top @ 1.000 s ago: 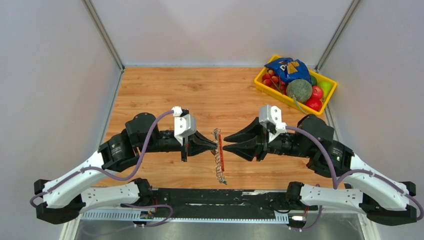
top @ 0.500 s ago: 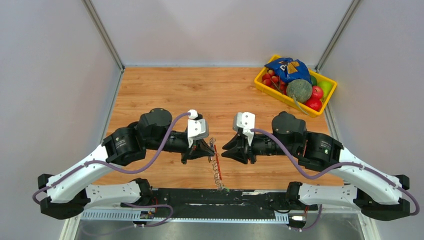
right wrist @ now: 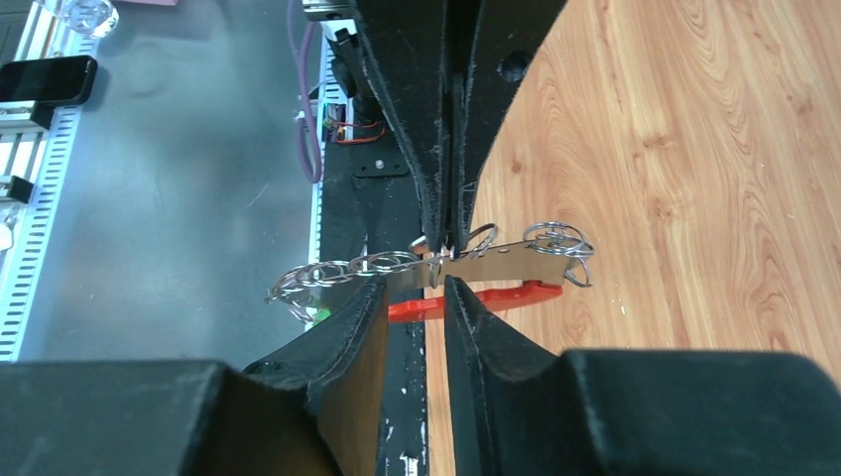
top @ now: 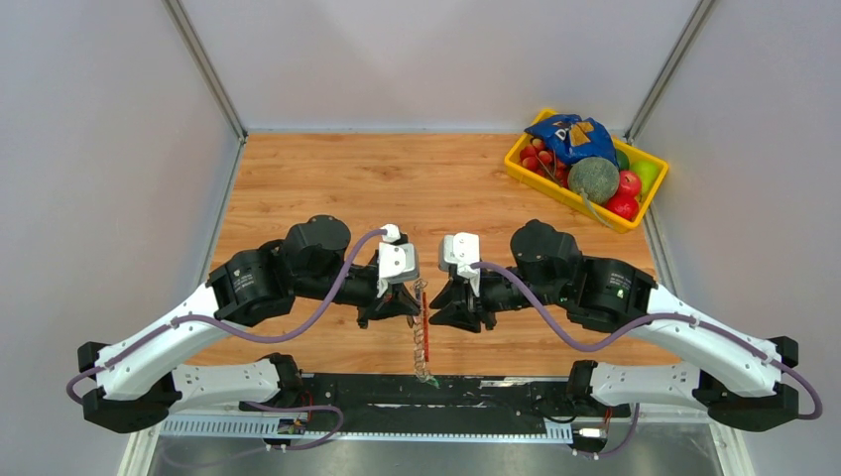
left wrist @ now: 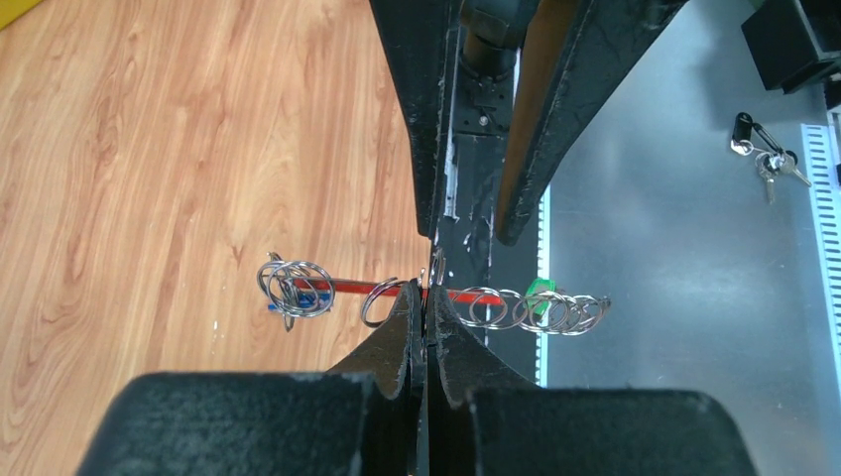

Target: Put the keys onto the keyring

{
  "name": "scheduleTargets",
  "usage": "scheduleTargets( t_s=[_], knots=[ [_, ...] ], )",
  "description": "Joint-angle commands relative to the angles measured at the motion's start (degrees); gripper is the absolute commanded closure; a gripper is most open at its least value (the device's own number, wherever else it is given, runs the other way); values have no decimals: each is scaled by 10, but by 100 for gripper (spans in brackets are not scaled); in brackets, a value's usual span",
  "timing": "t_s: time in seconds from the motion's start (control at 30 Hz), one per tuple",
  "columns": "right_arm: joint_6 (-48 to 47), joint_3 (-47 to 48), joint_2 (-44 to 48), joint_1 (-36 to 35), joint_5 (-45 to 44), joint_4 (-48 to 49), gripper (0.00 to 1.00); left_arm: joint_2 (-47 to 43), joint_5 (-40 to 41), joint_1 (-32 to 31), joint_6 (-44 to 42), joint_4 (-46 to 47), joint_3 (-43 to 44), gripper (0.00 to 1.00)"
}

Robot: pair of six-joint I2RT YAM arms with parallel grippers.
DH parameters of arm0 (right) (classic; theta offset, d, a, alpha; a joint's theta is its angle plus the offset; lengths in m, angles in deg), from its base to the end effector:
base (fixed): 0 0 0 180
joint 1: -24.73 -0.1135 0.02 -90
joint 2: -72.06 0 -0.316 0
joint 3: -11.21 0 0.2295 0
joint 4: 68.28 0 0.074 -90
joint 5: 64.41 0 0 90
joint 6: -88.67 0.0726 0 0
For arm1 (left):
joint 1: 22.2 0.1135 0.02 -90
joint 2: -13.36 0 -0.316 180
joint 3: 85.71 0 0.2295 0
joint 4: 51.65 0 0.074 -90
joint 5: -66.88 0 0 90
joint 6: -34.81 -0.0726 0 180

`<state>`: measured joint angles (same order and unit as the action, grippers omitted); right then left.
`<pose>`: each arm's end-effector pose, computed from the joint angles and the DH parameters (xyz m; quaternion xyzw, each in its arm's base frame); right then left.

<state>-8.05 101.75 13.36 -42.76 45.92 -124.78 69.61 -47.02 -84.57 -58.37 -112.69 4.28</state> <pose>0.0456 0.1759 0.4453 -0.5758 0.6033 0.3969 0.3832 0.0482 -0.1554 0.4393 0.5429 0.6442 -0.4051 0.3553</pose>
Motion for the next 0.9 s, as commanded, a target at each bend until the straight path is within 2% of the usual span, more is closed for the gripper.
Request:
scheduleTargets(
  t_s=[0.0, 0.87],
  knots=[
    [-14, 4, 1, -4, 32, 25, 69, 0, -7, 0, -15, 3, 32, 100],
    [-8, -2, -30, -4, 17, 58, 73, -15, -10, 0, -14, 5, 28, 100]
  ],
)
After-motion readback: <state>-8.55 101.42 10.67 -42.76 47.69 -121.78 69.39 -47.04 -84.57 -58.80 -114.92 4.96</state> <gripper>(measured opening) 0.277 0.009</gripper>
